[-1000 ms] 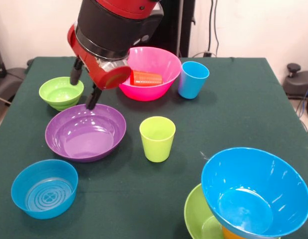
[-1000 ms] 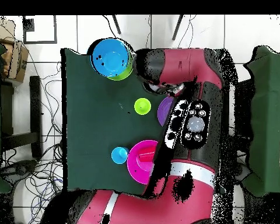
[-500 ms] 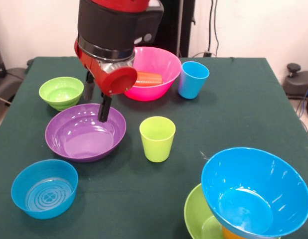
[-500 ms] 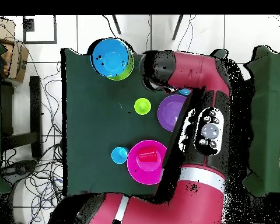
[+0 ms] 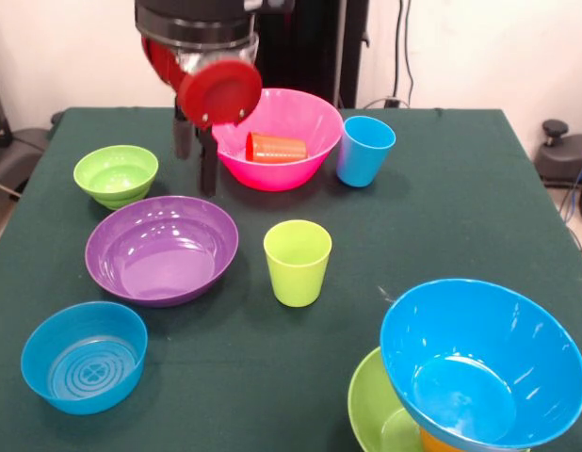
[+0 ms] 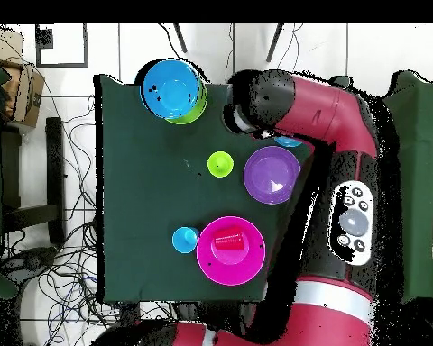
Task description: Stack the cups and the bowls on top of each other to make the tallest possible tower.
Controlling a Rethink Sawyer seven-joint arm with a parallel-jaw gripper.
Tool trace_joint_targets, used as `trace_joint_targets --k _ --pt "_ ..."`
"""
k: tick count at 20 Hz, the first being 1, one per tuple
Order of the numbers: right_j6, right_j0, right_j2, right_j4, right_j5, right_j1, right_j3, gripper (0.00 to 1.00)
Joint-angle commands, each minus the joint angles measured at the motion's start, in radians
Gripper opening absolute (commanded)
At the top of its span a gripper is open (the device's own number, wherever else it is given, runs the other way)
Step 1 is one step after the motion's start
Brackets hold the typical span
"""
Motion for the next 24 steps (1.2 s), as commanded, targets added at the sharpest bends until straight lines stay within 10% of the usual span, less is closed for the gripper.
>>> trace_joint_targets --k 1,24 --pt "-0.141 -0.042 0.193 0.070 -0.109 -0.061 0.182 1.00" --pt "-0.097 -0.074 0.280 -0.015 -0.444 -0.091 0.333 1.00"
